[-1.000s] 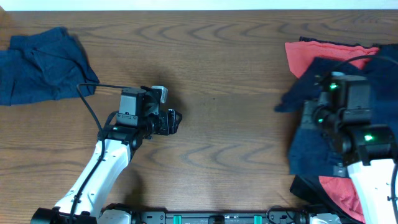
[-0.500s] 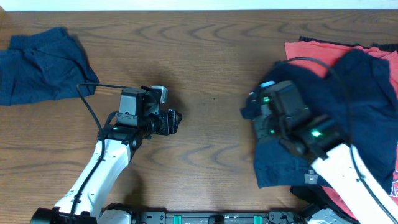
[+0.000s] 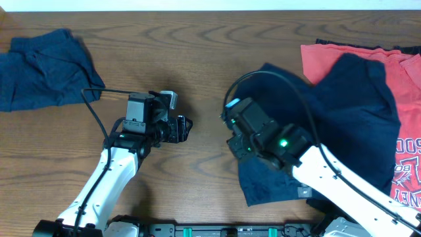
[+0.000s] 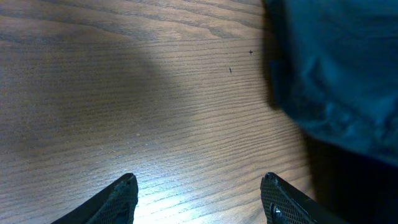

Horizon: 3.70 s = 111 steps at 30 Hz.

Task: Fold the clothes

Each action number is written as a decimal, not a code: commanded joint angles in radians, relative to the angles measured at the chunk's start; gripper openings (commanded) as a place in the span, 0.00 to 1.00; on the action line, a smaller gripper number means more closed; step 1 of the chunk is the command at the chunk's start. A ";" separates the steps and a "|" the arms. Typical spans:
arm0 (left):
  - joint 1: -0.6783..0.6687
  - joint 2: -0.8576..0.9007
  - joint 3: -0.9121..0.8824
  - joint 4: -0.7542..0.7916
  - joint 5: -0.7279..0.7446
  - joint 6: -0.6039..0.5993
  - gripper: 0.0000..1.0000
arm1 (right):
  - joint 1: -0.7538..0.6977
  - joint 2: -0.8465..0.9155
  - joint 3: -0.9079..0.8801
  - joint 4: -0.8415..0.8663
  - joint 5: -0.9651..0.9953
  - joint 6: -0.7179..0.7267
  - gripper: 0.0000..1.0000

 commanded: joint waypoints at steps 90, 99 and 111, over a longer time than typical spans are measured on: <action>-0.017 0.558 0.210 0.394 0.183 -0.257 0.06 | -0.150 -0.207 0.376 -0.385 0.048 0.094 0.99; 0.120 0.526 0.210 0.227 0.182 -0.182 0.06 | -0.151 -0.198 0.376 -0.377 0.056 0.093 0.99; 0.344 0.439 0.210 0.095 0.179 -0.152 0.06 | -0.151 -0.055 0.376 -0.353 0.063 0.109 0.99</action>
